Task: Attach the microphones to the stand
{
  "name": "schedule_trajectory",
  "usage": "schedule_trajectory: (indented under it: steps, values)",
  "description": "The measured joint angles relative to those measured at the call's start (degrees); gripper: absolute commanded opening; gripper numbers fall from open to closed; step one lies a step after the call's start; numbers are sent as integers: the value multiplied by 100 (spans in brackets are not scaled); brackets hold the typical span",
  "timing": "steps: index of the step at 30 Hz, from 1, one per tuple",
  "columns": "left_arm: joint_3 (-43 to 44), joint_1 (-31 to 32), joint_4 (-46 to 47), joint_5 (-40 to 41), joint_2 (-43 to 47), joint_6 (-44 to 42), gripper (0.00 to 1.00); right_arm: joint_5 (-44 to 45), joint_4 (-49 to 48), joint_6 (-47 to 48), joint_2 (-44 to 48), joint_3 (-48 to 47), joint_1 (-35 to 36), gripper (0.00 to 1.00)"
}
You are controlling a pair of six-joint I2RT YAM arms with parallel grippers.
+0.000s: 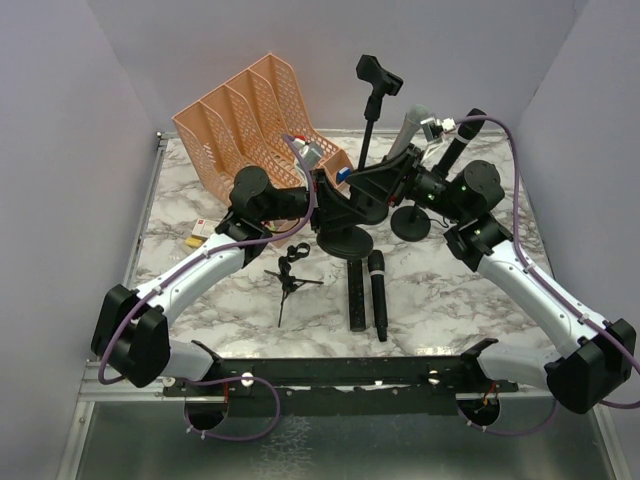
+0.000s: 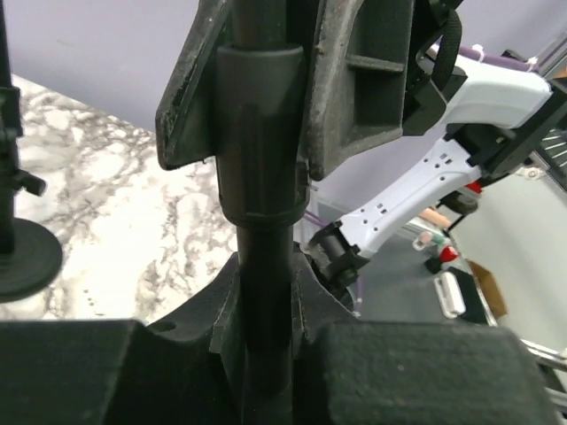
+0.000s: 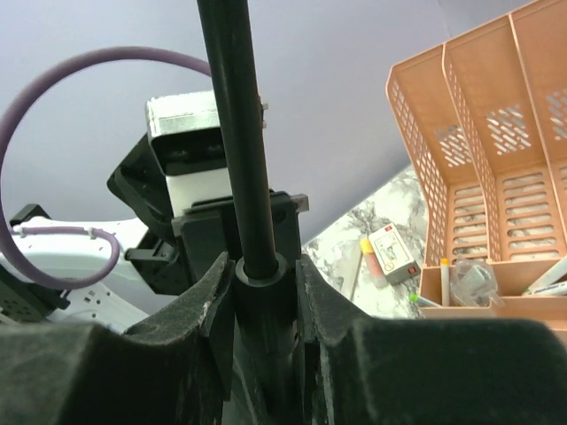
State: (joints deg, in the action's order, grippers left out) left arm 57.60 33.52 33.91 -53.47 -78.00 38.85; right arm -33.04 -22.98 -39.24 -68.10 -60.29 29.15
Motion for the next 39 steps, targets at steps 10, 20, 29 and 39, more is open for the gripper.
schedule_trajectory:
  steps: [10,20,29,39]
  values:
    - [122,-2,-90,-55,-4,-151,0,-9,-98,-339,87,2,2,60]
    - [638,-2,-188,-785,-2,-44,0,-549,-595,-719,280,44,0,48]
    - [776,-7,-232,-1272,4,146,0,-1163,-1139,-826,31,-4,-2,6]
    - [1049,-127,-1694,487,96,-1123,0,-70,122,136,-205,-566,-17,1]
